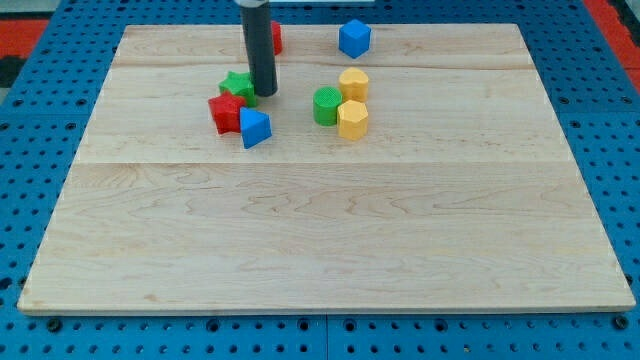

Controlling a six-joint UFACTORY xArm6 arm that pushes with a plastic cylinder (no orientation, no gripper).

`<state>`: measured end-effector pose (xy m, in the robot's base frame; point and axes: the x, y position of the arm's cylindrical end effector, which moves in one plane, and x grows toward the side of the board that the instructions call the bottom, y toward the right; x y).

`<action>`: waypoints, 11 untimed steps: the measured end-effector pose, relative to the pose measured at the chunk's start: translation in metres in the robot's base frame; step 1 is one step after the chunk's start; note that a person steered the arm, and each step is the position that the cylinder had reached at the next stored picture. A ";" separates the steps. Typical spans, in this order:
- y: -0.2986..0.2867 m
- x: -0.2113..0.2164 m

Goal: Slide the blue triangle to the center left of the board

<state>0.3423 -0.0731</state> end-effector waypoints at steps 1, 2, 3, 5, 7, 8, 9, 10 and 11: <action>0.002 0.058; -0.010 0.082; -0.003 0.105; -0.089 0.085; -0.139 0.114; -0.168 0.063; -0.152 0.055; -0.171 0.023; -0.204 0.039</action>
